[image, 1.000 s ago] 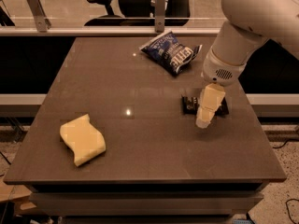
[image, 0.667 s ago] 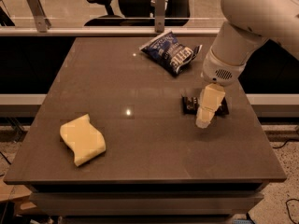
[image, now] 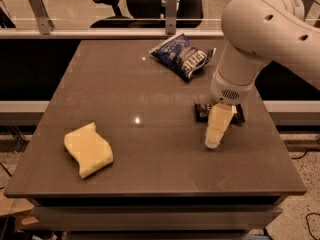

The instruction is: Move rxbar chocolate near sponge

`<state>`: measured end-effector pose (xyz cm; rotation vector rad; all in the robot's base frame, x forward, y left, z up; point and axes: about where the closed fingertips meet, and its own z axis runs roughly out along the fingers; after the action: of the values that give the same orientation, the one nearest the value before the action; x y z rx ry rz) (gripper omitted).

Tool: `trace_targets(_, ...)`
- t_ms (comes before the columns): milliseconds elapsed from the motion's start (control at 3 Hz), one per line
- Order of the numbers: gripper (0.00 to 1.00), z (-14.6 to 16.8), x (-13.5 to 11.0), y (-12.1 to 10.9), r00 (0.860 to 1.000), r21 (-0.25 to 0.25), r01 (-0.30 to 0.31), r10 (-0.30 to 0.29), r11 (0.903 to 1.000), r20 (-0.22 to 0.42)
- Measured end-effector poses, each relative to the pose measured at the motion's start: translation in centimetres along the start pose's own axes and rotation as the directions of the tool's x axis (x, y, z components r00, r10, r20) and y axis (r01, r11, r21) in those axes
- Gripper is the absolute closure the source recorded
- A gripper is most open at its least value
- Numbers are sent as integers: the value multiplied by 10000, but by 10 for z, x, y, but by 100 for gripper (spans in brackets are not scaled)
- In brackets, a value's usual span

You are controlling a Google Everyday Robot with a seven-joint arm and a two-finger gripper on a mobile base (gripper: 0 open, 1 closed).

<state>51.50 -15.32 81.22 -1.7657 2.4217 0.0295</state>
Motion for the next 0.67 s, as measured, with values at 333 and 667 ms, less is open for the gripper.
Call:
trace_targets(333,0,8,1,1,9997,257,-95,101,9996,-213)
trace_targets(667,18,10,1,3,9999,389,-65,70,9992,-135)
